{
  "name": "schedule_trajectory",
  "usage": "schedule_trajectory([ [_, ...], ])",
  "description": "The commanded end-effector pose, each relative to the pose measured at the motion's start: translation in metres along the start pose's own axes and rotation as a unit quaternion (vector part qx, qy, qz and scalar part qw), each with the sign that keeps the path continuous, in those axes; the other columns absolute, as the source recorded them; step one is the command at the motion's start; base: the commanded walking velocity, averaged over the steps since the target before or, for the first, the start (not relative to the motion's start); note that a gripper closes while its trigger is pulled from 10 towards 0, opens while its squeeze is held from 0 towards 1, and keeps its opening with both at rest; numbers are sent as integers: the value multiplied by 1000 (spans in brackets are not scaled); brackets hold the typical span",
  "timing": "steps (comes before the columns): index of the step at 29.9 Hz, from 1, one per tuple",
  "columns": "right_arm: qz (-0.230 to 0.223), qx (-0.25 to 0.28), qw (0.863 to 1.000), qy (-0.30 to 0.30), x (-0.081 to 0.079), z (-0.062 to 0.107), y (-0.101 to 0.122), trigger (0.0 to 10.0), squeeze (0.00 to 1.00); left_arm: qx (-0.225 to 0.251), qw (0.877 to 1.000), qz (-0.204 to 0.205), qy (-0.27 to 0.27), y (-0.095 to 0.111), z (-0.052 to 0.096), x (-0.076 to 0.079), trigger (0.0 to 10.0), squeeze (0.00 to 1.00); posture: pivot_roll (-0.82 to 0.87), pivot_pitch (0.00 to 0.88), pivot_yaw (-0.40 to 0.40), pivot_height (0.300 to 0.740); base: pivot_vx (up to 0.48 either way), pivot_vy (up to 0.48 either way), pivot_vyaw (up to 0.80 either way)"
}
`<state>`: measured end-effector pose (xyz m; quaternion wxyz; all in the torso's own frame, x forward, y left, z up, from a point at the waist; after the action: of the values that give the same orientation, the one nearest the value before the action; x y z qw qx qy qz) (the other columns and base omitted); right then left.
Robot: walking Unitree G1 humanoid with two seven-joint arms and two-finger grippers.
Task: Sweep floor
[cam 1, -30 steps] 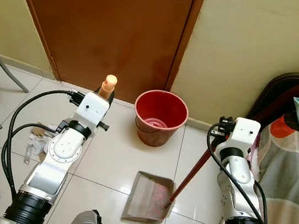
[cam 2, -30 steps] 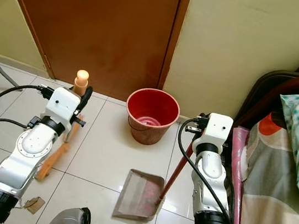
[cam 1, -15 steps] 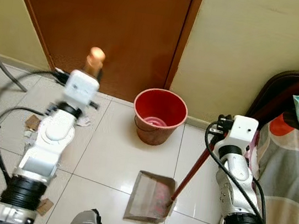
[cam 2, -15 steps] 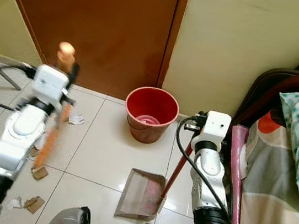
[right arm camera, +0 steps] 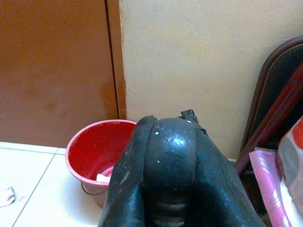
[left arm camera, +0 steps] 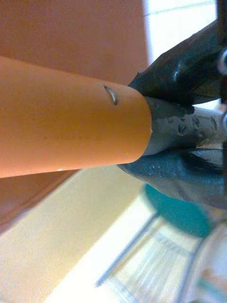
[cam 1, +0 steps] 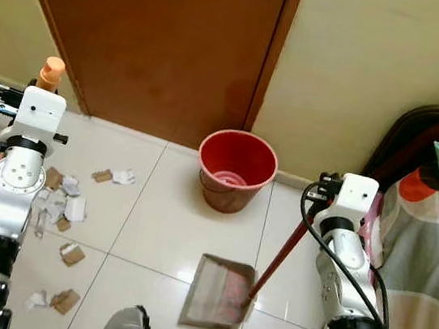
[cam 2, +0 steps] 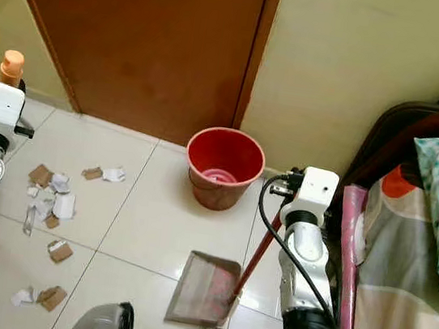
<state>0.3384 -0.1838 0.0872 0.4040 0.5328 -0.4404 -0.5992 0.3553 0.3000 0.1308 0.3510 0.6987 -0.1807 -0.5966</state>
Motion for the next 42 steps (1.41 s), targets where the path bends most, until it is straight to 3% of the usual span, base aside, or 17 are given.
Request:
schedule_trajectory([
  [1, -2, 14, 1000, 2, -1, -1, 9, 10000, 0, 17, 1000, 4, -5, 8, -6, 0, 10000, 0, -6, 164, -38, 740, 0, 0, 0],
  [10, 0, 9, 1000, -4, 1, 3, 7, 10000, 0, 18, 995, 20, -98, 25, -14, 46, 10000, 0, -38, 162, -30, 740, 0, 0, 0],
  [16, 0, 9, 1000, -8, 1, 1, 8, 10000, 0, 30, 985, 91, -140, 39, 0, 88, 10000, 0, -26, 167, -39, 740, 0, 0, 0],
  [21, -14, 13, 1000, 7, -13, -5, 11, 10000, 0, 54, 977, 140, -152, 57, 7, 106, 10000, 0, -20, 172, -46, 740, 0, 0, 0],
  [25, -22, 26, 999, 24, -38, -19, 16, 10000, 0, 104, 960, 178, -191, 95, 13, 125, 10000, 0, -6, 181, -51, 740, 0, 0, 0],
  [33, 37, -1, 999, 40, -73, -27, -6, 10000, 0, 181, 930, 222, -230, 146, 23, 134, 10000, 0, 6, 160, -51, 740, 0, 0, 0],
  [38, 58, -20, 997, 37, -78, -27, -19, 10000, 0, 207, 916, 247, -237, 166, 28, 130, 10000, 0, 15, 154, -56, 740, 0, 0, 0],
  [42, 81, -25, 996, 38, -80, -26, -27, 10000, 0, 215, 897, 297, -247, 181, 34, 126, 10000, 0, 18, 149, -59, 740, 0, 0, 0],
])
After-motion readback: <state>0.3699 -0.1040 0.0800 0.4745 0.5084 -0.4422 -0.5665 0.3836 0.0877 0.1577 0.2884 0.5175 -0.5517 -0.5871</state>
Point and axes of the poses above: a point about 5 cm out from each wrist's last joint towards the gripper, its own z axis pointing back from the gripper into the wrist, its own y axis along the axis of the wrist's last joint, x = y × z, the point moved 3 cm from there along -z, pointing out of the wrist towards the gripper, and after that the axes turned 14 degrees about -z, right-handed, at the moved point
